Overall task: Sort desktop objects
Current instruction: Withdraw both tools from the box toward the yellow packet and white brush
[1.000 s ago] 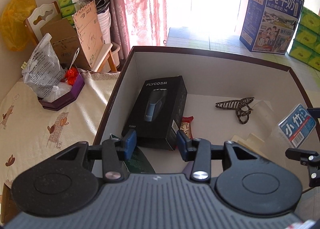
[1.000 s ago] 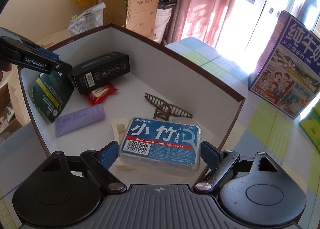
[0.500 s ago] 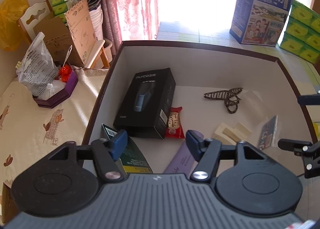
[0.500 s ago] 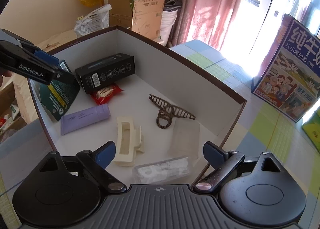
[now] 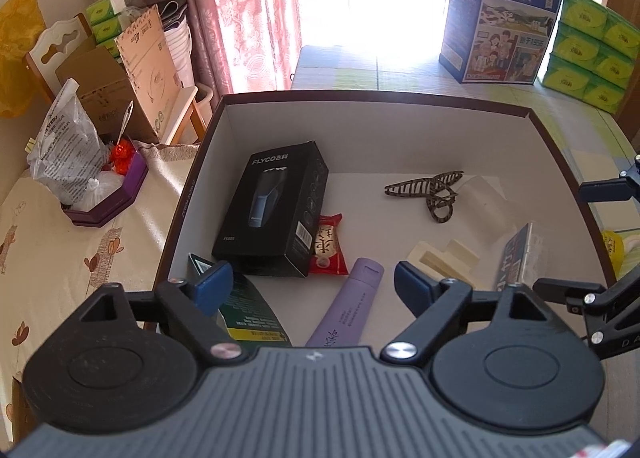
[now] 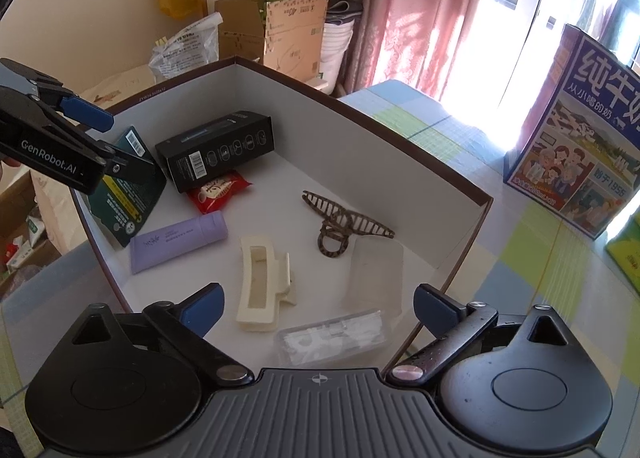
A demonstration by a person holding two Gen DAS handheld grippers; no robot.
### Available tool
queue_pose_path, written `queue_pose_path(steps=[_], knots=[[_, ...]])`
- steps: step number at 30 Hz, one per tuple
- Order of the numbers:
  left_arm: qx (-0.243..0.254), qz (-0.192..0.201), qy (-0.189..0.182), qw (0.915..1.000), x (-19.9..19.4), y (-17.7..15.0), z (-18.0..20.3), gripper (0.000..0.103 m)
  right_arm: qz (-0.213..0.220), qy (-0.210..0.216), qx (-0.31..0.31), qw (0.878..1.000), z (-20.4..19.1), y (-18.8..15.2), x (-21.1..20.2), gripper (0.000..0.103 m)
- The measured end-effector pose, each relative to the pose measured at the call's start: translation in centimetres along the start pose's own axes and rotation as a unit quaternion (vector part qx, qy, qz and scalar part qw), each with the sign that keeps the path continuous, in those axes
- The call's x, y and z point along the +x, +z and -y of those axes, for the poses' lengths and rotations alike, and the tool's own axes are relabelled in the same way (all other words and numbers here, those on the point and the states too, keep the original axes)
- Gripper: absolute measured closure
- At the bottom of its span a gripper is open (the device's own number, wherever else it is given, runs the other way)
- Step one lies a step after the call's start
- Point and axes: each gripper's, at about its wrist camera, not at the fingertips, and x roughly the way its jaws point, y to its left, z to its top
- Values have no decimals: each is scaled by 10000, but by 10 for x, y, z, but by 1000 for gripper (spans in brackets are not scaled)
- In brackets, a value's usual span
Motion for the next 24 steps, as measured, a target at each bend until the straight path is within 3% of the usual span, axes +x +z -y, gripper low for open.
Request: queue_pose_path(steps=[4,24], knots=[[53,16,31,10000,-7,0,5,9,-1,-20,72,10000,1,-1,-4,2],[49,236,38,9997,-57,-20,31,5,340,172,410,9984,-5,-18,-53,2]])
